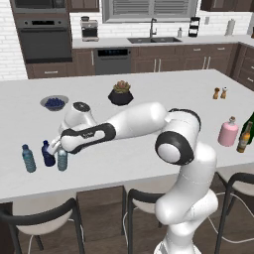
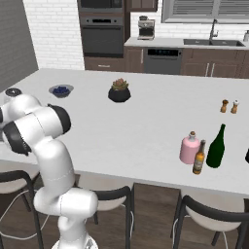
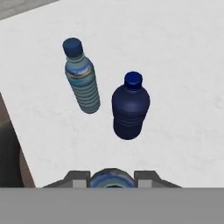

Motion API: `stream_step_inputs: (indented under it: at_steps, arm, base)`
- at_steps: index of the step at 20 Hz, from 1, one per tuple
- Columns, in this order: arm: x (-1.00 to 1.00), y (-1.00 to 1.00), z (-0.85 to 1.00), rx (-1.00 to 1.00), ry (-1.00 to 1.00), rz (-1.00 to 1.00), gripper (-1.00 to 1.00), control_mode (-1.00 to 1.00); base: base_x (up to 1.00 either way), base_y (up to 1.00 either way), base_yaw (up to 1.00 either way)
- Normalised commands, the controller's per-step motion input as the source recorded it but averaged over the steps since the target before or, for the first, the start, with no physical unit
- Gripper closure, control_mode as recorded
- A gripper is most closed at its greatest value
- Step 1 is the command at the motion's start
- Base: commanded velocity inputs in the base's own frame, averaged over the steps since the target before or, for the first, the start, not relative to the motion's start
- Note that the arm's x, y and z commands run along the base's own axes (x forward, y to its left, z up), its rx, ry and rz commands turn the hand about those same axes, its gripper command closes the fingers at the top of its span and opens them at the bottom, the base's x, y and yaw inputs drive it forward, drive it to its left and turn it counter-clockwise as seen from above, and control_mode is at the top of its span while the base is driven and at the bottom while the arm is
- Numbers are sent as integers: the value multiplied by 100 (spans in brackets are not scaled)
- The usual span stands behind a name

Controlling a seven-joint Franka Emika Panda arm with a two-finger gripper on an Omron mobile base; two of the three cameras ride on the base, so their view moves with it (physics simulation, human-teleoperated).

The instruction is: Move the plastic bottles in the middle to the plastics group, and the glass bottles in the middle to the glass group.

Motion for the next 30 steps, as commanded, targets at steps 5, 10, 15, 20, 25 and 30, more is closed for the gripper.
stream_step_inputs:
  at_steps: [5,10,15,20,25,30]
  arm:
    - [18,13,-22,0,0,1,100,-100]
    - [21,13,-30,0,0,2,100,-100]
    - [10,12,-43,0,1,2,100,-100]
    - [3,9,-45,0,0,1,100,-100]
    - [-22,-4,-21,0,0,0,-100,-100]
    - [-27,-8,1,0,0,0,-100,-100]
  base:
    - [0,0,0]
    - [0,0,0]
    - [0,0,0]
    - [0,0,0]
    - [0,0,0]
    - [0,0,0]
